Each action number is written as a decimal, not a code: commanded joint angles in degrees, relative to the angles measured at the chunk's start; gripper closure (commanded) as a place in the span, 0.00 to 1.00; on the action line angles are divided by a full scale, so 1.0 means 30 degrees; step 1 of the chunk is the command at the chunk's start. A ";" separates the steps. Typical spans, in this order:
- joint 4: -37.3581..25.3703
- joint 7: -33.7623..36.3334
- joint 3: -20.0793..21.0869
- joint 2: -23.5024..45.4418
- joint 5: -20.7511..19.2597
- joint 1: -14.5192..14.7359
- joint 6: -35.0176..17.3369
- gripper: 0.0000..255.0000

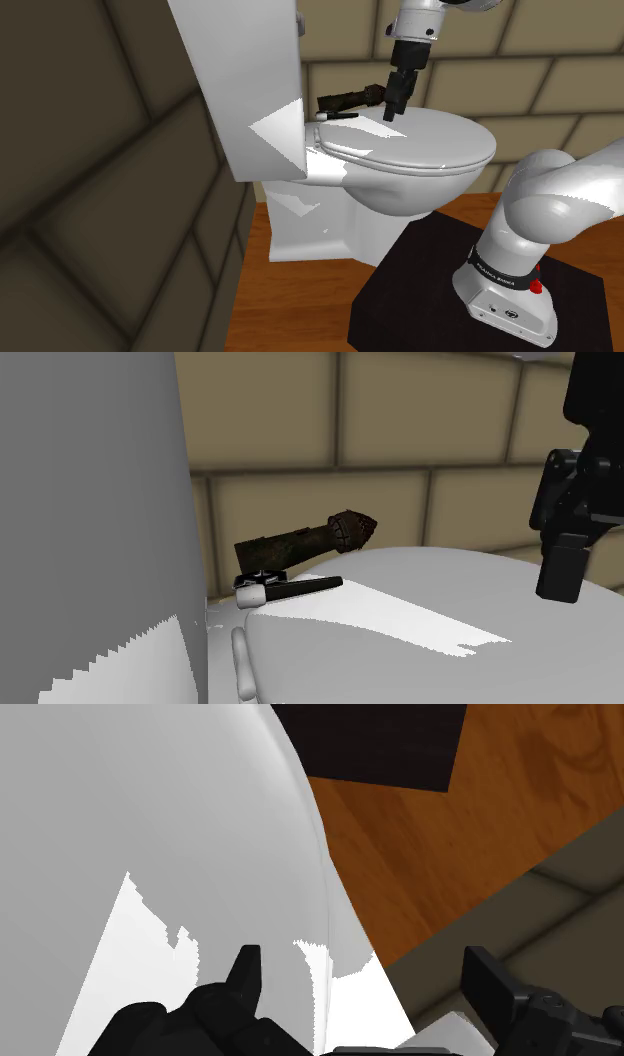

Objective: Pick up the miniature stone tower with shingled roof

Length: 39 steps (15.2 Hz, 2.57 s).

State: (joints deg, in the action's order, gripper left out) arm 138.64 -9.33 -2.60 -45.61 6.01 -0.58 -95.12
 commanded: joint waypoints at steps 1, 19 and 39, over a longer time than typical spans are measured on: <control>0.0000 0.0000 0.0000 0.0000 0.0000 0.0000 0.0000 0.00; -0.1032 -0.9768 -0.4353 0.6794 -0.5886 -0.0688 -0.9978 0.00; -0.7937 -1.9114 -0.7138 1.6478 -0.3542 -0.0322 -1.7846 0.00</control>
State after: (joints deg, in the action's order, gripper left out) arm 114.38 -66.50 -23.99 3.57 -4.73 -1.49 -147.85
